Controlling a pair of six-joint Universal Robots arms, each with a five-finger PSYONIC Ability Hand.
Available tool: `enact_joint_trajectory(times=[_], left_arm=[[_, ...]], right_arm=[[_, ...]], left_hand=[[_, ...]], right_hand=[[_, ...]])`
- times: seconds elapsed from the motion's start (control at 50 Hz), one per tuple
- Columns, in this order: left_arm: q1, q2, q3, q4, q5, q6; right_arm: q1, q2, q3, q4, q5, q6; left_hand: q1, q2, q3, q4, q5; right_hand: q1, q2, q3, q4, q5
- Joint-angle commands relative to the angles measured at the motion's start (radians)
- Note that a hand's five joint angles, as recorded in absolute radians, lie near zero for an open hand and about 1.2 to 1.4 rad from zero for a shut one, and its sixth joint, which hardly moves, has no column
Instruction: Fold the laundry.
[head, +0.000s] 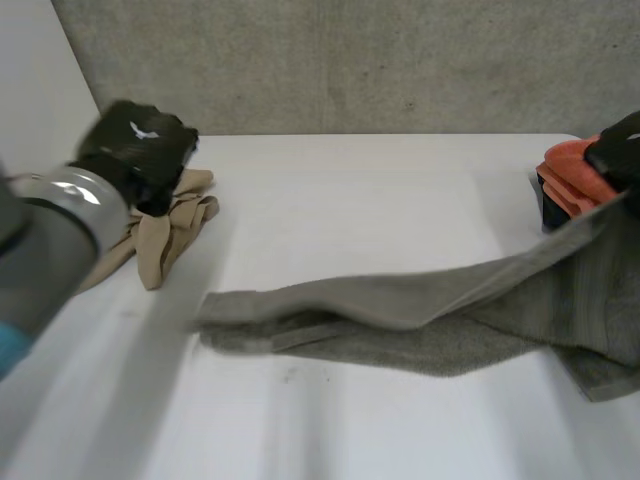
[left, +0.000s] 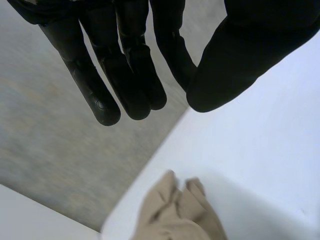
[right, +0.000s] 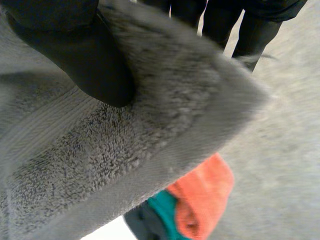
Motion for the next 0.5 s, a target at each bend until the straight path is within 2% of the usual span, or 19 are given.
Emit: enact_joint_trajectory(times=[0.02, 0.06, 0.08, 0.1, 0.14, 0.2, 0.22, 0.3, 0.4, 0.44, 0.5], left_arm=[[-0.008, -0.275, 0.128, 0.139, 0.001, 0.011], [-0.019, -0.312, 0.146, 0.161, -0.004, 0.008], [-0.024, -0.320, 0.143, 0.161, -0.004, 0.007], [-0.031, -0.324, 0.135, 0.158, -0.005, 0.001], [-0.063, -0.320, 0.099, 0.150, -0.010, -0.018], [-0.077, -0.275, 0.039, 0.139, -0.011, -0.059], [-0.080, -0.218, -0.014, 0.130, -0.011, -0.099], [-0.088, -0.094, -0.192, 0.130, 0.002, -0.188], [-0.128, 0.002, -0.404, 0.197, 0.004, -0.202], [-0.148, 0.012, -0.479, 0.254, 0.002, -0.197], [-0.156, -0.002, -0.539, 0.309, 0.004, -0.191]], right_arm=[[0.051, 0.293, -0.116, -0.117, 0.130, 0.000], [0.064, 0.324, -0.127, -0.129, 0.155, 0.001], [0.071, 0.324, -0.124, -0.135, 0.163, 0.006], [0.077, 0.324, -0.121, -0.139, 0.164, 0.007], [0.088, 0.321, -0.103, -0.142, 0.164, 0.024], [0.091, 0.319, -0.064, -0.163, 0.160, 0.061], [0.088, 0.316, -0.052, -0.171, 0.158, 0.069], [0.082, 0.279, -0.002, -0.211, 0.156, 0.081], [0.079, 0.256, 0.052, -0.266, 0.155, 0.084], [0.082, 0.256, 0.067, -0.277, 0.155, 0.084], [0.082, 0.255, 0.098, -0.292, 0.156, 0.084]], left_hand=[[0.275, 0.196, 0.201, 0.194, 0.210], [0.275, 0.196, 0.201, 0.194, 0.210], [0.043, -0.036, -0.032, -0.038, -0.022], [-0.282, -0.361, -0.356, -0.363, -0.347], [-0.580, -0.660, -0.655, -0.662, -0.646], [-0.634, -0.713, -0.709, -0.715, -0.700], [-0.652, -0.731, -0.727, -0.733, -0.717], [-0.608, -0.687, -0.683, -0.689, -0.674], [-0.461, -0.541, -0.536, -0.543, -0.527], [-0.377, -0.456, -0.451, -0.458, -0.442], [-0.370, -0.449, -0.445, -0.451, -0.436]], right_hand=[[0.254, 0.218, 0.206, 0.196, 0.235], [0.254, 0.218, 0.206, 0.196, 0.235], [0.254, 0.218, 0.206, 0.196, 0.235], [0.254, 0.218, 0.206, 0.196, 0.235], [0.254, 0.218, 0.206, 0.196, 0.235], [0.254, 0.218, 0.206, 0.196, 0.235], [0.254, 0.218, 0.206, 0.196, 0.235], [0.254, 0.218, 0.206, 0.196, 0.235], [0.254, 0.218, 0.206, 0.196, 0.235], [0.254, 0.218, 0.206, 0.196, 0.235], [0.254, 0.218, 0.206, 0.196, 0.235]])
